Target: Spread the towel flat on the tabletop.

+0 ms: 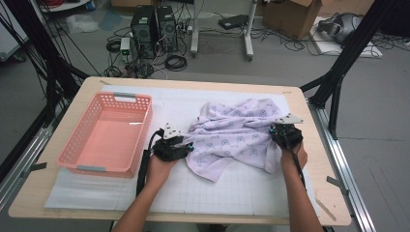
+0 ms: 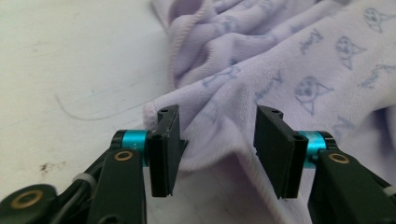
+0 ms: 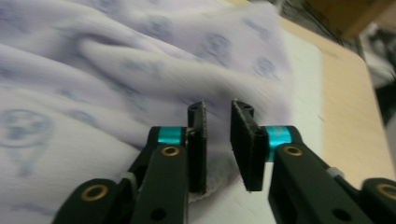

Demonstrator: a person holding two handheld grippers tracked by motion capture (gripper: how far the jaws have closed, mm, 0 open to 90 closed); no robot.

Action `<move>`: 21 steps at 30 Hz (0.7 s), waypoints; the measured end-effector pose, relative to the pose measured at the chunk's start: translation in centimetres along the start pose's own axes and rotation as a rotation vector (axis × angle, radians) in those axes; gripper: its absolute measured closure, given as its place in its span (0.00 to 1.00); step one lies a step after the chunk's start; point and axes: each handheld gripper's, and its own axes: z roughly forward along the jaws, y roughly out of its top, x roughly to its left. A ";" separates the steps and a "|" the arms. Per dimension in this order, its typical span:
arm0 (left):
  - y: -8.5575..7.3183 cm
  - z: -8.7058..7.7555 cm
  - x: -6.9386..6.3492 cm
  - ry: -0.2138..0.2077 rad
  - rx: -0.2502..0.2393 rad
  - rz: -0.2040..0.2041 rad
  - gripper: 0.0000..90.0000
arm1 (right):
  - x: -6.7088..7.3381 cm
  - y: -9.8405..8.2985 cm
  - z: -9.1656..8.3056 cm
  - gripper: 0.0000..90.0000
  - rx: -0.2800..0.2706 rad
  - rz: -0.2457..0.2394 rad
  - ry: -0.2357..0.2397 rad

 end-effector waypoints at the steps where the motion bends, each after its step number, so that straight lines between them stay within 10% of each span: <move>1: 0.0 -0.3 -0.2 -0.011 -0.004 0.012 0.58 | -0.5 -0.2 -0.3 0.80 0.002 0.017 -0.010; 10: -0.8 -1.9 -1.5 -0.067 -0.051 0.016 0.63 | -1.9 -2.5 -4.5 0.75 -0.093 0.066 0.064; 21: -3.3 -5.5 -2.2 -0.063 -0.086 -0.033 0.63 | 0.2 -6.3 -9.1 0.70 -0.153 0.056 0.168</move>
